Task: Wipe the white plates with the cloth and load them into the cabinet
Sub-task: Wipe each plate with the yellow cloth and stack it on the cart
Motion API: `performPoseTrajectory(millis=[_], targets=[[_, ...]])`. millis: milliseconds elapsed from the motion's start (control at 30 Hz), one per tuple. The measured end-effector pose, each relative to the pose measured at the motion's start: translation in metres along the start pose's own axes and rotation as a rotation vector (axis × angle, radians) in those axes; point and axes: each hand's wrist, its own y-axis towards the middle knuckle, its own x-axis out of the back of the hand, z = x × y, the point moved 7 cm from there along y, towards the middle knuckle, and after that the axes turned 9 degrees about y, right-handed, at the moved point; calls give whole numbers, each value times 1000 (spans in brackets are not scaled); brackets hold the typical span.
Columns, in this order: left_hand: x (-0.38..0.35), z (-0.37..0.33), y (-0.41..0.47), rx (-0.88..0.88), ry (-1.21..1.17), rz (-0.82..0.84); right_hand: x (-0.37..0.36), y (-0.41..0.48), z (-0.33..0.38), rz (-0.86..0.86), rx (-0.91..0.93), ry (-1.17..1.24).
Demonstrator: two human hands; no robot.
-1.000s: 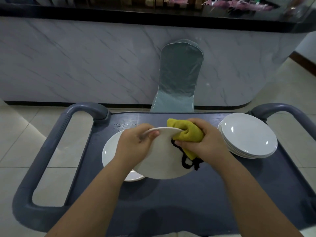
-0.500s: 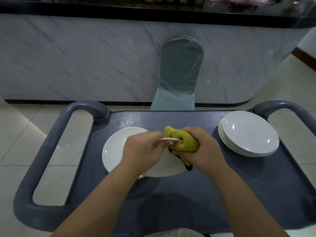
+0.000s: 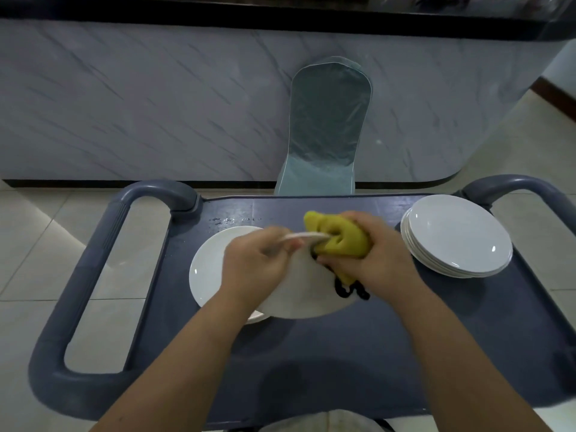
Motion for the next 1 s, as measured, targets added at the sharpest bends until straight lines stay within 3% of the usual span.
performPoseTrajectory(millis=[100,200,267,333,467,567,733,900,933,1000], targets=[[19,37,-12,550,-338,-271,16,-18,-33,-228,-230,449],[-3,35,-40,768,-494,-388,-21,-56,-67,-327,-387,821],[-19,29,-52,716,-510,-308,-25,-64,-78,-443,-444,961],[-20,30,-47,601,-456,-143,-1,-59,-80,-508,-408,890],[2,34,-3,326,-345,18,42,-43,-61,-369,-251,607],[-8,7,17,150,-118,197,37,-36,-50,-249,-225,511],[-7,5,11,145,-56,100,38,-31,-39,-110,-224,310],[-20,-53,4,-371,304,57,18,-10,-4,77,-37,-229],[-21,-57,3,-406,307,56,14,-8,0,89,7,-270],[-7,-40,11,-204,190,29,22,-12,-6,-12,-51,-69]])
